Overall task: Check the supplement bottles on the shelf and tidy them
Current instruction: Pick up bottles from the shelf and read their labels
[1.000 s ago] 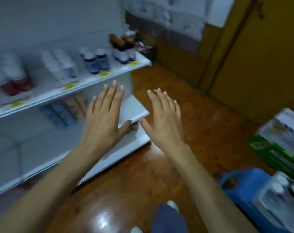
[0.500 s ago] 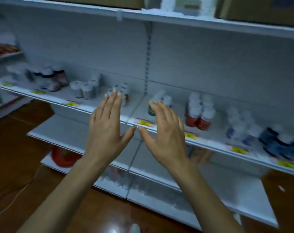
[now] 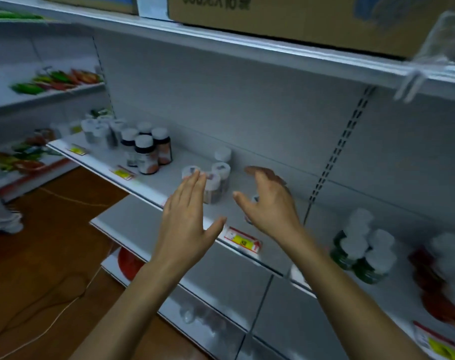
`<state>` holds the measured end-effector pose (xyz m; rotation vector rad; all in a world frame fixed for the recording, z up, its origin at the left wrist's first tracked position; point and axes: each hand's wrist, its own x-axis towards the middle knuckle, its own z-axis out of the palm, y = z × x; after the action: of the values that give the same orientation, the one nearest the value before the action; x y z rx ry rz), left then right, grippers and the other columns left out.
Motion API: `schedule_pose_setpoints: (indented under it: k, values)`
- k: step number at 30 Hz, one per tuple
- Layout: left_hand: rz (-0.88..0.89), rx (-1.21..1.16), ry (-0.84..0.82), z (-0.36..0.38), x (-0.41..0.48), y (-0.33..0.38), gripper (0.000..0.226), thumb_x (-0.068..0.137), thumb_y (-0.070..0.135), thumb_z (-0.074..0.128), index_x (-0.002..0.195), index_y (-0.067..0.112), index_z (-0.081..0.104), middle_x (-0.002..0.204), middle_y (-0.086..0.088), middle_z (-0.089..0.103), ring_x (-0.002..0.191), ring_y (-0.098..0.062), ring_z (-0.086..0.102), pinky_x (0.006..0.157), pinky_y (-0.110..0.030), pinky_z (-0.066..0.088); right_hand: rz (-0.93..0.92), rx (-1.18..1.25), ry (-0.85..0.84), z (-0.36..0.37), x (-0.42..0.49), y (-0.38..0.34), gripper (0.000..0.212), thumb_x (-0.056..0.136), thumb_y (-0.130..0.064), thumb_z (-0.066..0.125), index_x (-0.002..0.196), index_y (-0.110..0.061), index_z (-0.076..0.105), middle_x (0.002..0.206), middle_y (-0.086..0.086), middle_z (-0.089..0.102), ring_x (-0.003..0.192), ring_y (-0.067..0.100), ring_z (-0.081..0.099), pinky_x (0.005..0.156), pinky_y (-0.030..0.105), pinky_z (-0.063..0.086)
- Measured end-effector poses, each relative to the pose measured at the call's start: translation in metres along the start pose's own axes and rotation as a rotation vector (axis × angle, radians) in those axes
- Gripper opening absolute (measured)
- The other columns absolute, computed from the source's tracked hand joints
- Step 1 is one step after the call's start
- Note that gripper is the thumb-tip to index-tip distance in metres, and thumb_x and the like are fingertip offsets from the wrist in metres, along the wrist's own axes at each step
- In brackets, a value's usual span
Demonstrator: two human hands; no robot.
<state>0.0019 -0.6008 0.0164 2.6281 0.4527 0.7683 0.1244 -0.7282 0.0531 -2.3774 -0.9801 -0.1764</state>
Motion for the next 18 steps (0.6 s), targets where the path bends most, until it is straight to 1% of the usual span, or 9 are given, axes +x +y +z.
schedule_pose_setpoints:
  k: [3,6,8,12,14,15,16,17,18]
  values:
    - [0.046,-0.047,-0.046,0.008,0.038,-0.044,0.087,0.080,0.058,0.046,0.148,0.007,0.030,0.155,-0.010,0.029,0.143,-0.027,0.028,0.114,-0.041,0.026,0.103,-0.001,-0.061,0.030,0.066,-0.007,0.048,0.089,-0.039,0.061,0.131,-0.019,0.050,0.131,0.010,0.054,0.120,0.030,0.052,0.095,0.040,0.044]
    - [0.118,-0.109,-0.102,0.014,0.074,-0.084,0.084,0.080,0.057,0.044,0.145,0.005,0.034,0.152,-0.012,0.036,0.141,-0.030,0.032,0.113,-0.044,0.032,0.210,-0.035,-0.103,0.066,0.134,-0.006,0.049,0.090,-0.043,0.060,0.131,-0.018,0.049,0.132,0.008,0.054,0.119,0.027,0.052,0.091,0.034,0.044]
    - [0.156,-0.161,-0.137,0.012,0.091,-0.108,0.080,0.081,0.052,0.051,0.145,0.006,0.035,0.150,-0.012,0.038,0.139,-0.030,0.035,0.110,-0.043,0.034,0.290,-0.053,-0.129,0.089,0.173,-0.005,0.051,0.090,-0.045,0.060,0.130,-0.015,0.048,0.130,0.009,0.054,0.116,0.027,0.054,0.085,0.031,0.042]
    - [0.247,-0.219,-0.160,-0.001,0.116,-0.149,0.072,0.082,0.044,0.057,0.142,0.008,0.039,0.145,-0.012,0.044,0.133,-0.027,0.039,0.105,-0.039,0.038,0.484,-0.135,-0.144,0.127,0.232,0.002,0.058,0.088,-0.047,0.061,0.124,-0.003,0.049,0.126,0.017,0.052,0.115,0.034,0.053,0.089,0.039,0.048]
    - [0.275,-0.239,-0.186,-0.007,0.125,-0.165,0.073,0.083,0.049,0.049,0.143,0.009,0.039,0.144,-0.010,0.045,0.132,-0.022,0.036,0.104,-0.034,0.035,0.551,-0.143,-0.154,0.140,0.247,0.008,0.050,0.083,-0.052,0.065,0.099,-0.006,0.056,0.112,0.018,0.055,0.108,0.033,0.058,0.081,0.036,0.049]
    - [0.286,-0.244,-0.194,-0.008,0.129,-0.172,0.073,0.083,0.051,0.047,0.143,0.009,0.038,0.144,-0.009,0.045,0.132,-0.020,0.034,0.104,-0.031,0.034,0.578,-0.130,-0.151,0.145,0.251,0.008,0.047,0.080,-0.054,0.067,0.081,-0.010,0.052,0.102,0.015,0.055,0.100,0.031,0.061,0.072,0.033,0.047]
    - [0.298,-0.247,-0.200,-0.010,0.132,-0.178,0.073,0.083,0.052,0.045,0.143,0.011,0.038,0.144,-0.008,0.045,0.131,-0.018,0.033,0.104,-0.029,0.033,0.601,-0.114,-0.148,0.150,0.253,0.010,0.047,0.078,-0.054,0.069,0.073,-0.013,0.048,0.098,0.013,0.055,0.095,0.029,0.063,0.068,0.031,0.044]
    - [0.306,-0.250,-0.207,-0.010,0.134,-0.182,0.073,0.084,0.052,0.045,0.144,0.012,0.037,0.144,-0.006,0.045,0.131,-0.016,0.033,0.103,-0.027,0.032,0.616,-0.115,-0.146,0.155,0.254,0.011,0.043,0.078,-0.051,0.071,0.078,-0.011,0.052,0.100,0.013,0.058,0.097,0.030,0.063,0.068,0.031,0.044]
    - [0.313,-0.259,-0.213,-0.011,0.136,-0.185,0.073,0.084,0.053,0.044,0.144,0.013,0.037,0.144,-0.005,0.045,0.130,-0.015,0.033,0.102,-0.026,0.031,0.626,-0.136,-0.134,0.161,0.254,0.014,0.043,0.080,-0.046,0.071,0.094,-0.008,0.058,0.110,0.015,0.060,0.104,0.031,0.061,0.073,0.033,0.046]
